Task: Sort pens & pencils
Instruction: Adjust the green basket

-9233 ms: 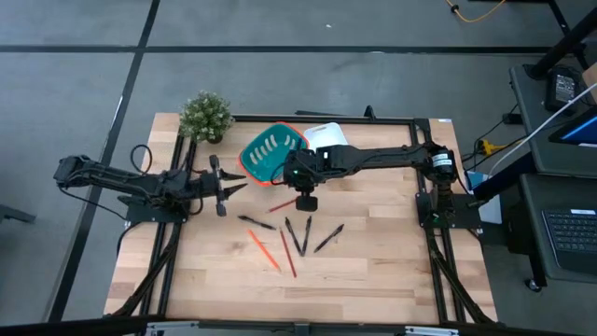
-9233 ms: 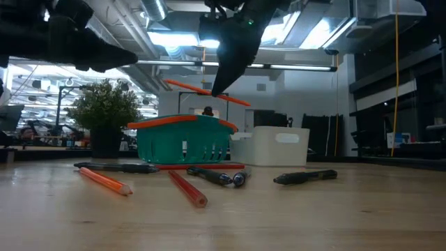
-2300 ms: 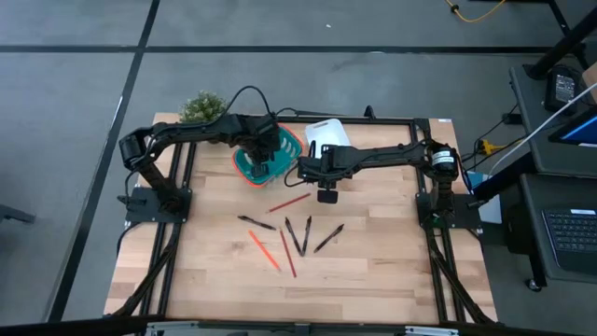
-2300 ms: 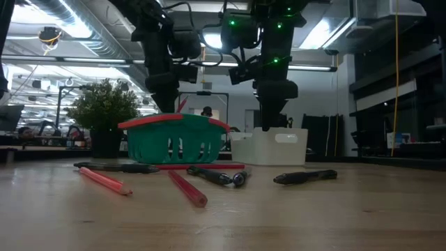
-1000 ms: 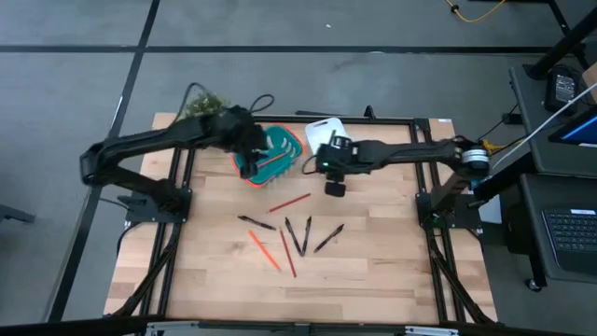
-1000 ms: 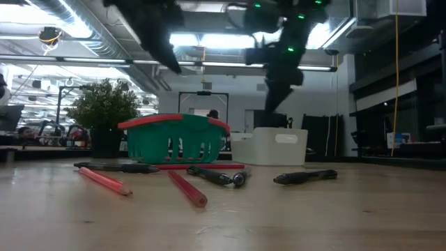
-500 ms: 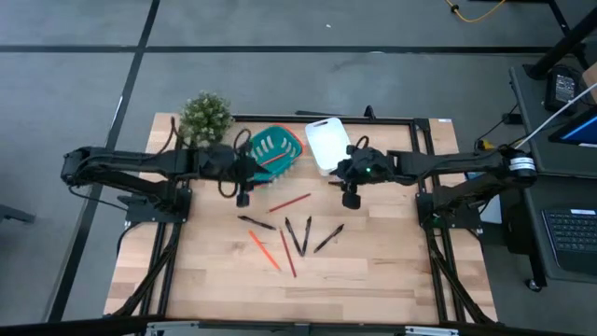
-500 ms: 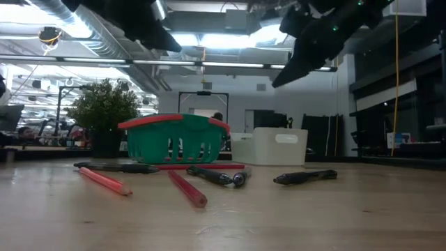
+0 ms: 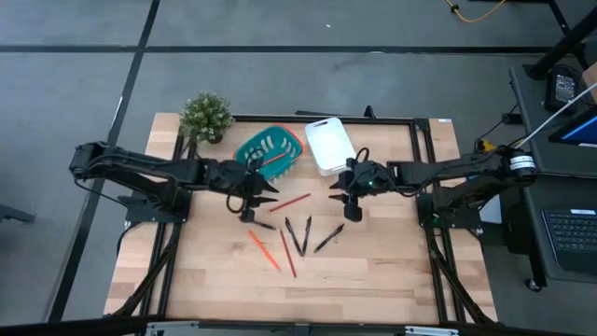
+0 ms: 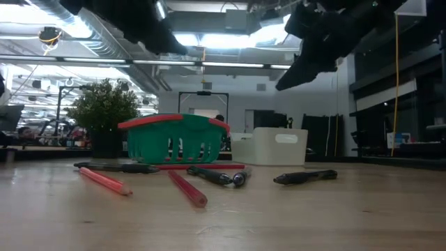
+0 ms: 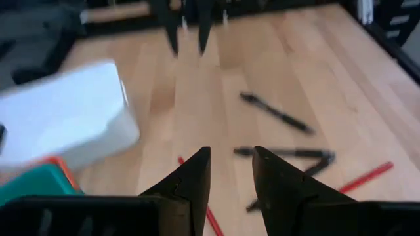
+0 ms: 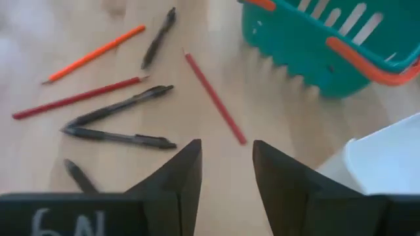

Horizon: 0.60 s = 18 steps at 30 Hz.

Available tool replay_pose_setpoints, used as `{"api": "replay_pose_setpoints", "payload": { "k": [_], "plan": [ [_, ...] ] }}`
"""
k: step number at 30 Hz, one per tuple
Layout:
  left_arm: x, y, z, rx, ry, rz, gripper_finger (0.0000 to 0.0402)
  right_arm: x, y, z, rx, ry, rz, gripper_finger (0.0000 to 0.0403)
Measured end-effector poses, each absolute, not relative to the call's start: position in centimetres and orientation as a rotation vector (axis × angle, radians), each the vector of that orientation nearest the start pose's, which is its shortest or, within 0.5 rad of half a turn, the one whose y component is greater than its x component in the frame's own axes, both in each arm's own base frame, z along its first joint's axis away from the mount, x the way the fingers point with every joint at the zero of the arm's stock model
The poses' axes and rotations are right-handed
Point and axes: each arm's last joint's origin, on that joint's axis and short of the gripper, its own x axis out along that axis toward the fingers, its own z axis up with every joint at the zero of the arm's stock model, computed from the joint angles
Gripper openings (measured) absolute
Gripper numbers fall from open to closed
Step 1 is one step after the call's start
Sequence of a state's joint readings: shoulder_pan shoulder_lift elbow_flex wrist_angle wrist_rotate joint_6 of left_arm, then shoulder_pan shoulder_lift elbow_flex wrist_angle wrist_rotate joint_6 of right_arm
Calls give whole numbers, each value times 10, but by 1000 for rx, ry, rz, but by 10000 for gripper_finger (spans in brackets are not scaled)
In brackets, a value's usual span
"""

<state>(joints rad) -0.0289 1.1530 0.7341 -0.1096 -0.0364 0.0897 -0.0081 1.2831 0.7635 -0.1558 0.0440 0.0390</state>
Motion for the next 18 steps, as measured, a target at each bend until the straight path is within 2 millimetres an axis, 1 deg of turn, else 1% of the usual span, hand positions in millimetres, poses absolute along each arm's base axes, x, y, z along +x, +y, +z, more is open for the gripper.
{"api": "replay_pose_setpoints", "payload": {
  "k": [3, 7, 12, 18],
  "plan": [
    [252, -3, 238, 61, 587, 9, 108, 263, -4, 227, 84, 673, -81, 139],
    [263, 2, 226, -10, 658, 46, 108, 263, -7, 226, 57, 674, -121, 139],
    [282, 4, 226, -50, 738, 41, 108, 262, -9, 227, -1, 676, -182, 139],
    [307, 5, 226, -57, 873, 50, 108, 262, -9, 227, -41, 680, -179, 139]
  ]
}}
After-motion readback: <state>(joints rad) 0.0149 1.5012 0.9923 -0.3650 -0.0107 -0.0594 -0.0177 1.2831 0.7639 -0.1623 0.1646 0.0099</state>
